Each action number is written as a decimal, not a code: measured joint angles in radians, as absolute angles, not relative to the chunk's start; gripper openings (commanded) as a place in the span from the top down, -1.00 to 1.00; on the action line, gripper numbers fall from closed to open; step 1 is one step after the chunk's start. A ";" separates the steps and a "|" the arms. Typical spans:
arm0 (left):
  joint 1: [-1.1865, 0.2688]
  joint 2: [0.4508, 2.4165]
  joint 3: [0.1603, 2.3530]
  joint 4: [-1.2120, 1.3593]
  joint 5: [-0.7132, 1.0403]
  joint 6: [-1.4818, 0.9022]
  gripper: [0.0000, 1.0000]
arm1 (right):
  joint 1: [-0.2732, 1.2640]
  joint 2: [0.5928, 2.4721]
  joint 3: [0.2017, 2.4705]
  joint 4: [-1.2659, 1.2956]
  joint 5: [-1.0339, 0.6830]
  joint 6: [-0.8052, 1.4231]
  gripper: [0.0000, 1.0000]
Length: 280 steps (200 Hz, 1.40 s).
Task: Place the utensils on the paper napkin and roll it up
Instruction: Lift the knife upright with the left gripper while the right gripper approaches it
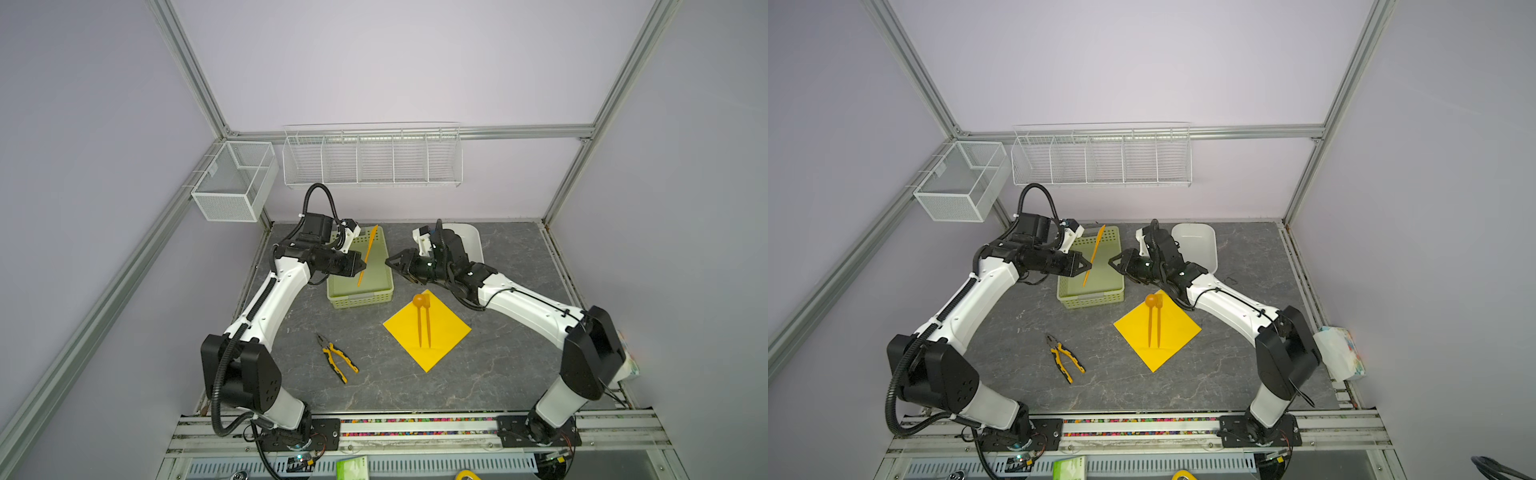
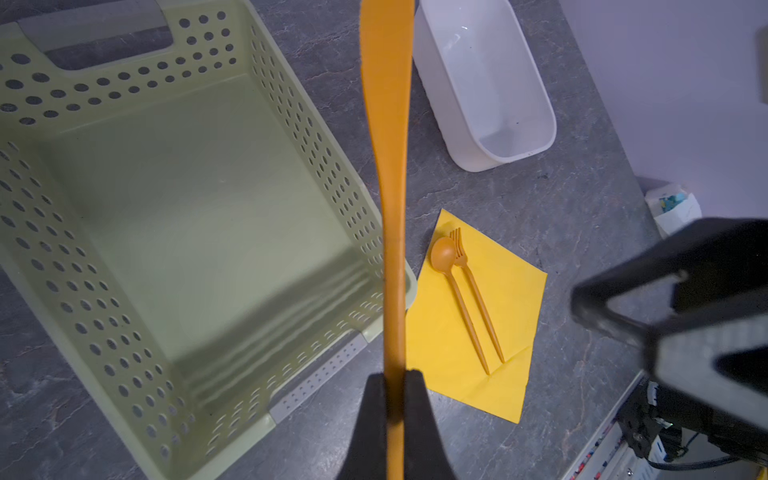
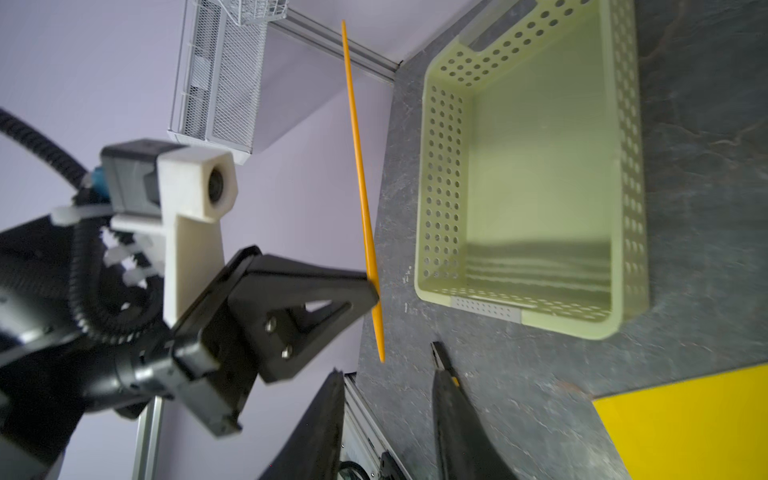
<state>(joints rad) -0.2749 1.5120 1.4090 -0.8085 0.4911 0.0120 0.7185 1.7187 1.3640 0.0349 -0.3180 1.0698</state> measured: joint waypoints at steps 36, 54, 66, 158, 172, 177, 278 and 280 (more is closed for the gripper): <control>-0.294 1.430 1.333 -0.783 0.517 -0.030 1.00 | 0.728 1.811 1.451 0.094 -0.344 1.099 0.23; -0.296 1.415 1.318 -0.775 0.522 -0.045 1.00 | 0.736 1.838 1.482 0.112 -0.348 1.107 0.25; -0.297 1.410 1.313 -0.774 0.523 -0.051 1.00 | 0.741 1.851 1.494 0.122 -0.352 1.112 0.27; -0.302 1.384 1.289 -0.758 0.533 -0.075 1.00 | 0.754 1.885 1.504 0.135 -0.356 1.125 0.83; -0.300 1.380 1.288 -0.752 0.536 -0.079 0.95 | 0.753 1.885 1.503 0.131 -0.352 1.121 0.85; -0.300 1.379 1.288 -0.750 0.538 -0.083 0.89 | 0.752 1.885 1.503 0.131 -0.352 1.119 0.85; -0.302 1.268 1.236 -0.606 0.807 -0.139 0.38 | 0.721 1.680 1.455 0.123 -0.492 0.851 0.86; -0.302 1.264 1.234 -0.600 0.817 -0.139 0.38 | 0.721 1.675 1.455 0.123 -0.495 0.844 0.86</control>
